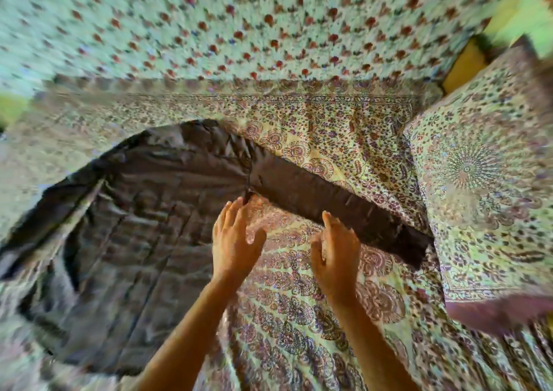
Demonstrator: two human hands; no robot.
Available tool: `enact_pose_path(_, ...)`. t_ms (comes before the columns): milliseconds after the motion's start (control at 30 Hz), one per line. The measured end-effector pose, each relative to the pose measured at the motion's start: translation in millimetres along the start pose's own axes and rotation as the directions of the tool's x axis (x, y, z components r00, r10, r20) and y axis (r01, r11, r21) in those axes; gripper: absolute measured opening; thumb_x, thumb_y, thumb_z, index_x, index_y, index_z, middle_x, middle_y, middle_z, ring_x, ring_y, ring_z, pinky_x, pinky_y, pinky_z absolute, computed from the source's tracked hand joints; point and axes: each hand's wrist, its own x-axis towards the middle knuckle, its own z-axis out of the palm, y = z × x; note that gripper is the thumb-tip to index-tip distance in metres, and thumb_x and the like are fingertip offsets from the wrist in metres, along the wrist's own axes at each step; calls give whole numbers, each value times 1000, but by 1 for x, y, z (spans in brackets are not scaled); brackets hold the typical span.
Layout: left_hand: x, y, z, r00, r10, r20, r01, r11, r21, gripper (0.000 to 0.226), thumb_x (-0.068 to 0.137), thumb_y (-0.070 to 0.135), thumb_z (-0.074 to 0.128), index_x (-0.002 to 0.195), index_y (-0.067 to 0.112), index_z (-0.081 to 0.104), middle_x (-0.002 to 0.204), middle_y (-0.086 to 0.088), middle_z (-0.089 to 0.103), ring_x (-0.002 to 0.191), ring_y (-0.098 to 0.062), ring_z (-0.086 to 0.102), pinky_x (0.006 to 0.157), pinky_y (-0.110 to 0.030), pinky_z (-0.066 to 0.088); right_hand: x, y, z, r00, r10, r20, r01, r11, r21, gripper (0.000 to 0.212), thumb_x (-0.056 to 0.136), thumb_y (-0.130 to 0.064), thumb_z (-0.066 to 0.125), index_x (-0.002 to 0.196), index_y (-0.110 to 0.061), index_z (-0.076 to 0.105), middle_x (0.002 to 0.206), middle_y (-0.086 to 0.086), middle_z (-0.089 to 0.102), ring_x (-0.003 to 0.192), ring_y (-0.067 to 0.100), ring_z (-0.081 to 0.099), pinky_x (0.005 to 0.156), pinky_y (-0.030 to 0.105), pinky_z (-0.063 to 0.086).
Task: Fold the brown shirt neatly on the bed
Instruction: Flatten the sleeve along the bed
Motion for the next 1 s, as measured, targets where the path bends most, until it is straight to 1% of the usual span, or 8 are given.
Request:
enact_pose_path(100, -41, -24, -54, 997, -23, -74, 22, 1000, -17, 61, 76, 50, 45, 127, 18, 55, 143, -7, 44, 134, -31, 36, 110, -41, 27, -25, -61, -13, 996, -91, 27, 90, 995, 33, 48, 92, -33, 37, 130, -5, 47, 123, 15, 60, 116, 25, 51, 101, 46, 34)
enact_pose_path(167, -64, -41, -86, 991, -12, -130, 11, 1000, -10, 61, 76, 51, 43, 127, 20, 55, 144, -6, 43, 135, -29, 34, 110, -41, 26, -39, -98, -14, 988, -148, 53, 146, 989, 34, 50, 95, -36, 30, 130, -5, 46, 125, 15, 58, 119, 22, 45, 103, 43, 28)
enact_pose_path(267, -105, -81, -133, 975, -9, -221, 4, 1000, -22, 63, 78, 53, 40, 132, 22, 49, 146, -4, 39, 138, -26, 30, 111, -40, 24, -69, -162, -6, 965, -250, 74, 247, 968, 45, 50, 94, -35, 34, 131, -4, 47, 129, 12, 56, 122, 19, 44, 103, 44, 30)
enact_pose_path(400, -156, -144, -194, 949, -12, -315, 3, 1000, -27, 66, 81, 54, 36, 139, 23, 40, 150, -1, 34, 140, -22, 26, 112, -40, 21, -114, -247, 20, 946, -315, 79, 312, 949, 49, 50, 91, -34, 38, 132, -6, 48, 134, 8, 54, 125, 21, 49, 106, 43, 31)
enact_pose_path(600, -216, -252, -277, 912, -123, -391, 112, 992, -49, 71, 79, 54, 36, 143, 23, 32, 149, 0, 35, 139, -21, 29, 112, -38, 23, -167, -375, 75, 879, -467, 93, 458, 883, 104, 50, 91, -34, 40, 131, -6, 49, 133, 7, 55, 124, 22, 49, 108, 39, 25)
enact_pose_path(700, -227, -294, -309, 898, -168, -406, 156, 986, -63, 74, 76, 55, 33, 141, 20, 36, 146, -2, 39, 137, -25, 33, 110, -40, 27, -175, -425, 100, 860, -504, 81, 490, 860, 144, 50, 90, -34, 41, 130, -5, 50, 131, 8, 56, 122, 22, 51, 107, 38, 24)
enact_pose_path(833, -222, -344, -335, 863, -173, -475, 175, 984, -41, 67, 78, 50, 39, 135, 16, 46, 139, -6, 49, 129, -28, 45, 106, -42, 33, -175, -466, 140, 839, -537, 89, 521, 840, 155, 51, 89, -35, 41, 130, -6, 51, 130, 8, 57, 121, 23, 53, 106, 40, 26)
enact_pose_path(1000, -185, -412, -347, 892, -154, -425, 169, 986, -4, 64, 80, 50, 45, 135, 18, 44, 141, -4, 47, 128, -25, 45, 106, -44, 36, -163, -497, 206, 857, -508, 86, 493, 857, 150, 51, 88, -35, 41, 128, -5, 52, 127, 9, 59, 119, 23, 55, 105, 41, 28)
